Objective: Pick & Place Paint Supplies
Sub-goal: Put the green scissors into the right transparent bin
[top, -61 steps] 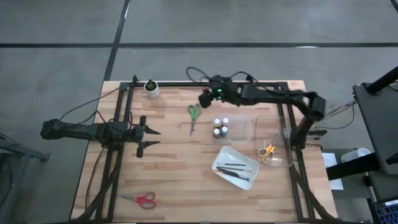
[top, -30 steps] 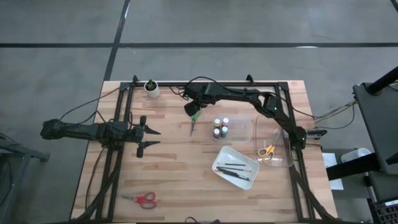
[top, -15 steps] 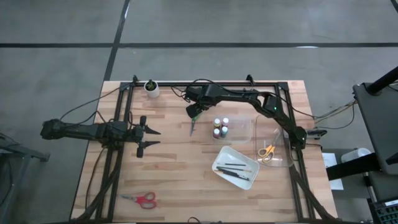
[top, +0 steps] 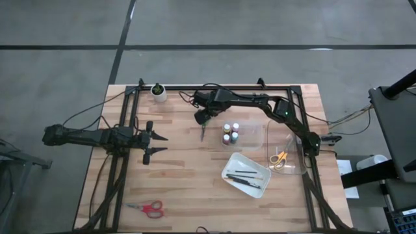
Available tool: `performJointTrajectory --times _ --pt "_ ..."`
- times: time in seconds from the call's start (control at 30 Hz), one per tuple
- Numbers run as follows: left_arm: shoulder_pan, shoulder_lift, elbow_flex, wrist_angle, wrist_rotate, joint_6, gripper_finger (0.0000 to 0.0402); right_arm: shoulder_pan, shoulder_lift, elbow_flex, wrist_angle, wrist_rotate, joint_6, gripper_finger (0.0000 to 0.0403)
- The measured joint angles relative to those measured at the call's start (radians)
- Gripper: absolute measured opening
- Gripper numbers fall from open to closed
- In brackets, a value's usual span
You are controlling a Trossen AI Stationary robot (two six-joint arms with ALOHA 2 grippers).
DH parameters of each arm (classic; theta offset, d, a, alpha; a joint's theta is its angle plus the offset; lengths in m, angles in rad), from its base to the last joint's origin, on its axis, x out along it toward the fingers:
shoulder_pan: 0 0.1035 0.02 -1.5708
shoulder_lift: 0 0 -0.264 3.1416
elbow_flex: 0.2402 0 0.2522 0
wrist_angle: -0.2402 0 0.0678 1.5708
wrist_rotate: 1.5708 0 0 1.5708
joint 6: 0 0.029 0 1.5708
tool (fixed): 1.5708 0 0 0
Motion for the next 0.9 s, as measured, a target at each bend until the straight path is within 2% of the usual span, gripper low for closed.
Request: performJointTrajectory --times 0.33,0.9 --pt "0.000 0.000 0.000 0.000 0.000 0.000 0.0187 -0.009 0.006 -0.001 -0.093 -0.064 -0.009 0.0172" --pt "0.000 0.000 0.000 0.000 0.000 0.000 0.0187 -0.011 0.011 -0.006 -0.147 -0.066 -0.014 0.0171"
